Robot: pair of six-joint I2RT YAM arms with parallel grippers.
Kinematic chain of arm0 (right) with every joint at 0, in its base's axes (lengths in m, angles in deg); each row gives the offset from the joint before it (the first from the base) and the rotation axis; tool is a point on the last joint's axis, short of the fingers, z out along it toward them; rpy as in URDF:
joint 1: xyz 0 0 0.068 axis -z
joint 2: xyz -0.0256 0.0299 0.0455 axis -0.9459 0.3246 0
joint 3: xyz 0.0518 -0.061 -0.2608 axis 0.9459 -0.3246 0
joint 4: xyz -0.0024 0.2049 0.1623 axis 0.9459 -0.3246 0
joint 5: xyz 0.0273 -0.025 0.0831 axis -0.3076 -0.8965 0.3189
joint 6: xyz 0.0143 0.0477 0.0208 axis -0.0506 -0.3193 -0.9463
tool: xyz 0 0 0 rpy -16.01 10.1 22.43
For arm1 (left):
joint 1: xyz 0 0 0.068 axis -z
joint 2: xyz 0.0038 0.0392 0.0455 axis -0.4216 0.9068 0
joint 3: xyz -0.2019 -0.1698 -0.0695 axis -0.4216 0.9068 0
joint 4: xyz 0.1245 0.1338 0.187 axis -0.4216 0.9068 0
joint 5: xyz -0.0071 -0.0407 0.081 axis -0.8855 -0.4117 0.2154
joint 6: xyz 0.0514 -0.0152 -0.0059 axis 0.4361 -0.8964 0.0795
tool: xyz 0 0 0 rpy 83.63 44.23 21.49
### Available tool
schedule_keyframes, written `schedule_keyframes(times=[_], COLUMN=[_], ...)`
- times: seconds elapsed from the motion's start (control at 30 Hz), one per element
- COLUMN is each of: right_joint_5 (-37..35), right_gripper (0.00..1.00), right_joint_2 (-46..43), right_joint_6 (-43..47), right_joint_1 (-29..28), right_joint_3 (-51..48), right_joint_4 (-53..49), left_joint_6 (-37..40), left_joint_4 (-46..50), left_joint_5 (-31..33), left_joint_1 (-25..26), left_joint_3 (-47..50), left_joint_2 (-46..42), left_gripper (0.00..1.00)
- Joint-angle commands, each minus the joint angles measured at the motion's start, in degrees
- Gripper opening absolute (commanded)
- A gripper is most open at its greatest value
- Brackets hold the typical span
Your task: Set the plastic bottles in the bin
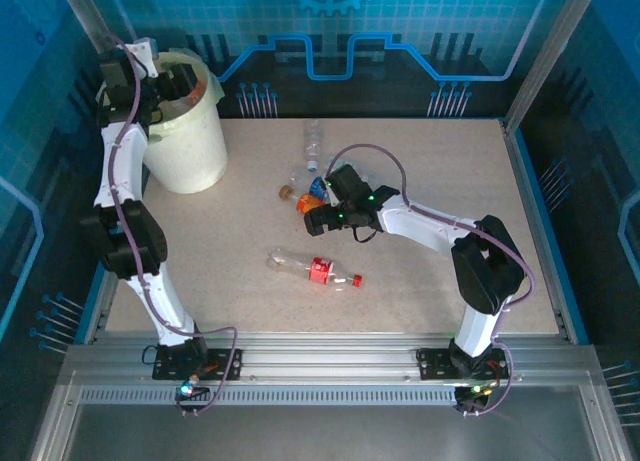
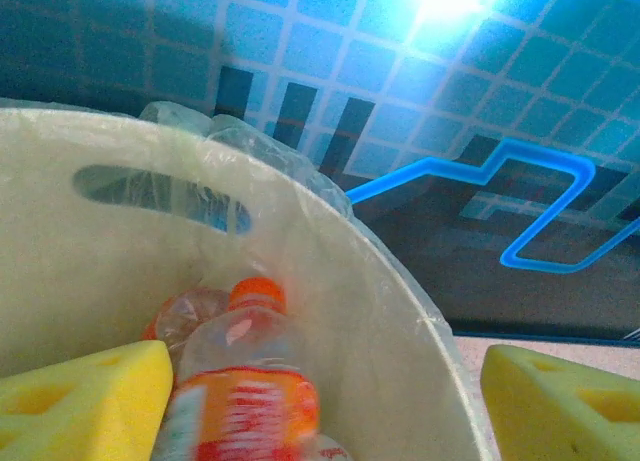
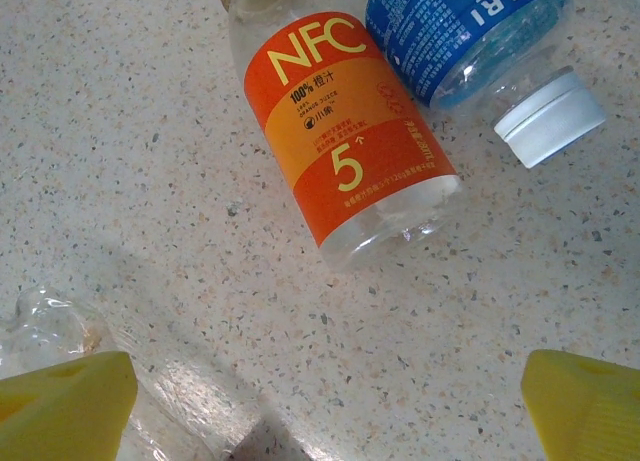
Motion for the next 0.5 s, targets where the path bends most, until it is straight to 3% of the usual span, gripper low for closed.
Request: schedule_keyframes(times=[0.0, 0.23, 0.47], right_joint_5=[0.38, 0.43, 0.85], right_gripper=[1.00, 1.00, 0.99], right_joint_2=[1.15, 2.52, 6.01], right_joint_6=[1.40, 3.43, 8.73], right_joint_1=[-0.73, -0.73, -0.31], right_joint_3=[2.62, 4.28, 7.12], right_joint_4=[-1.39, -1.64, -2.42], left_joint_6=[0.97, -2.91, -14.04], left_joint_4=[1.60, 1.33, -4.91], left_joint_5=[-2.27, -1.78, 1.66], left_joint_1=[-0.37, -0.25, -0.12], left_joint_3=[-2.32, -0.93, 11.26], left_joint_2=[-0.74, -4.41, -16.27], left_gripper=[0.84, 0.86, 0.99])
